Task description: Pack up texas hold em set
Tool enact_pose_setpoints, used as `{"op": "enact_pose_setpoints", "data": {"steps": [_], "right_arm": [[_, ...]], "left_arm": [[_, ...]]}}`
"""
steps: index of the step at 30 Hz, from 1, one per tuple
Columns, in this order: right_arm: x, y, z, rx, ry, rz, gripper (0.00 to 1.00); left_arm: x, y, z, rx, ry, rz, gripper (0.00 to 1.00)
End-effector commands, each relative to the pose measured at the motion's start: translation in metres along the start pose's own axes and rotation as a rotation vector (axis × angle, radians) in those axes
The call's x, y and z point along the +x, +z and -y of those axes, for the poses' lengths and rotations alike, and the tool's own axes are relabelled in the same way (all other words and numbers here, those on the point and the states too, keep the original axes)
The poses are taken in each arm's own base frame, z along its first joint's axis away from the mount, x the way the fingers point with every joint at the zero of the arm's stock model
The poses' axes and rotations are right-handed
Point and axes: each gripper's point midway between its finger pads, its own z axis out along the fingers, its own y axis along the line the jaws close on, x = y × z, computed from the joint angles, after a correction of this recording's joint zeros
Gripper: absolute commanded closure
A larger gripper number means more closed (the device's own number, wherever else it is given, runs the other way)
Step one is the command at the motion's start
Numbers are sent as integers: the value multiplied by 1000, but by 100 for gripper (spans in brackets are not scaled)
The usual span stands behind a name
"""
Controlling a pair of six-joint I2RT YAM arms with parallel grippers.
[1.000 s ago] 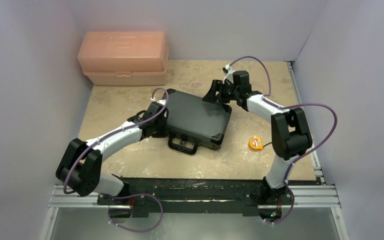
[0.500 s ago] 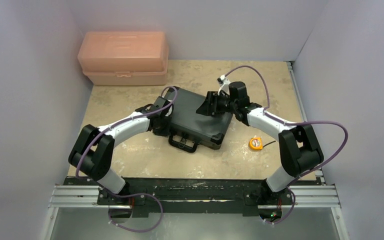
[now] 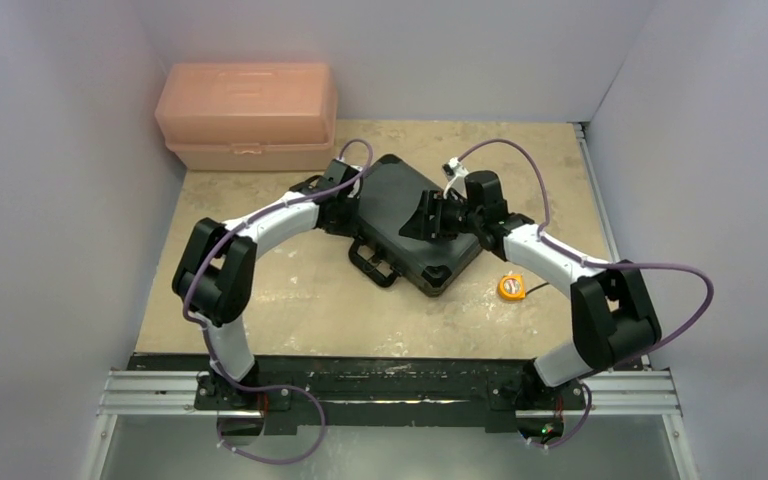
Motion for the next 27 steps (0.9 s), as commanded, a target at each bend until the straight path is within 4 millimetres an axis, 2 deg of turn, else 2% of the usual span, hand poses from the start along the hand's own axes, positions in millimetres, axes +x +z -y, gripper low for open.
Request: {"op": "enact_pose_setpoints", "data": {"steps": [1,3,6,10,12,17,20,25,27], "right_arm": [[43,-10,23,126,69,-147,27],[30,-14,20,145,45,-115,27],[3,-24,12,180,7,-53,26],[-39,-42,2,240,-57,72,25],[-53,-47,-3,253,-74,111,25],[-74,-50,-21,204,-113,163,25],[-87,-49,-31,168,-128,191,25],[-96,-37,-44,96,-131,189,28],[-97,-30,-46,78,-131,176,33]], "left_arm": [[-85,-3,52,194,55,238,89],[-90,-2,55,202,73,241,87],[-88,-8,52,184,89,246,83],[-83,-35,37,124,86,296,74],[-78,-47,30,104,69,316,70],[-60,-63,20,95,19,331,61],[-48,-70,17,100,-3,330,59],[-27,-86,16,151,-73,357,55],[-18,-91,19,187,-88,363,56]]}}
